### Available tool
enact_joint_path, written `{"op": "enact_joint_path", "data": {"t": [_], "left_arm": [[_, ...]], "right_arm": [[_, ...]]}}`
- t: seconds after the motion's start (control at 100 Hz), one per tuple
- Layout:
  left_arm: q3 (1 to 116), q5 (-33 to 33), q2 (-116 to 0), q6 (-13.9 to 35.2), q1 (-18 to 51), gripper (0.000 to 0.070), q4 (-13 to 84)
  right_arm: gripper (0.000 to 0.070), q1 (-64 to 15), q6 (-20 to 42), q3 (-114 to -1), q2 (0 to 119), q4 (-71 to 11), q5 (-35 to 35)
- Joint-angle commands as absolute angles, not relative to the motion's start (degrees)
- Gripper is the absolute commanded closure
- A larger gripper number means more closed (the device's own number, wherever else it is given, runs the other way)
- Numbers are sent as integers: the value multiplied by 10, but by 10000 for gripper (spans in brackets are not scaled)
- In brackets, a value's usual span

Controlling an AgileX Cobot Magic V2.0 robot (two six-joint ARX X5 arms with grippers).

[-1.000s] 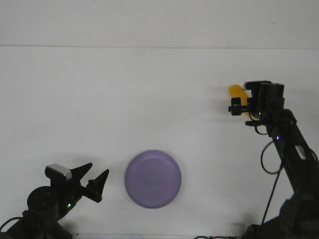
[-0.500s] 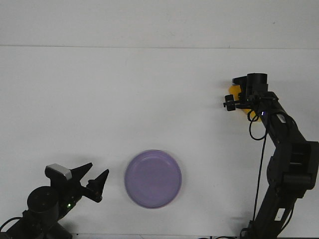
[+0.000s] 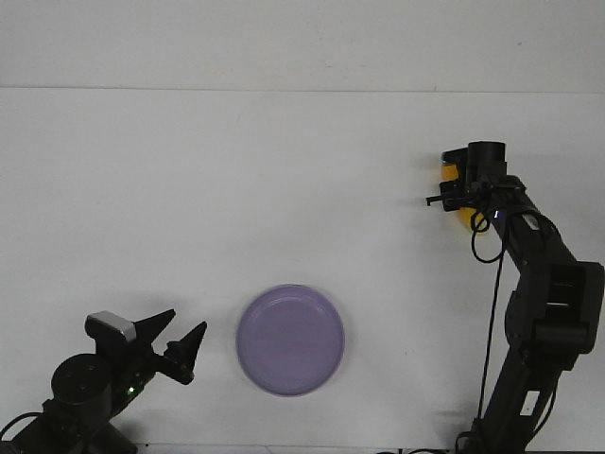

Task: Place corn on plate with both arms
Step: 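Reach the right gripper to the yellow corn cob and grasp it, then lift the corn with the right gripper and carry it over the plate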

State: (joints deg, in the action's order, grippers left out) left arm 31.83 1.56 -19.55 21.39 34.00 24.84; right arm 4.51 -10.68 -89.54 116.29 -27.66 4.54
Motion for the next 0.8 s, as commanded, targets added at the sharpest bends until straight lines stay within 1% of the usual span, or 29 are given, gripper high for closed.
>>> {"op": "enact_joint_path", "data": {"t": [0.0, 0.1, 0.17, 0.24, 0.33, 0.43, 0.52, 0.58, 0.67, 0.79], "left_arm": [[323, 17, -198, 213, 343, 239, 245], [323, 17, -198, 213, 343, 239, 245], [323, 17, -198, 211, 343, 239, 245], [323, 17, -198, 210, 343, 239, 245], [323, 17, -198, 210, 343, 239, 245], [323, 17, -198, 210, 343, 239, 247], [323, 17, -198, 210, 343, 239, 249], [323, 17, -198, 210, 343, 239, 249], [323, 17, -198, 210, 343, 239, 248], [323, 17, -198, 208, 343, 239, 248]], "right_arm": [[527, 46, -102, -910, 1169, -280, 47], [526, 46, -88, -910, 1138, -290, 37], [526, 45, -80, -910, 1106, -303, 10], [526, 43, -56, -910, 1064, -323, -10], [525, 31, -29, -910, 1003, -363, -43], [525, 5, -23, -909, 931, -413, -67], [525, -39, -10, -898, 866, -447, -67], [525, -75, 5, -880, 822, -455, -68], [525, -144, 30, -832, 759, -449, -76], [525, -265, 85, -747, 695, -418, -61]]}}
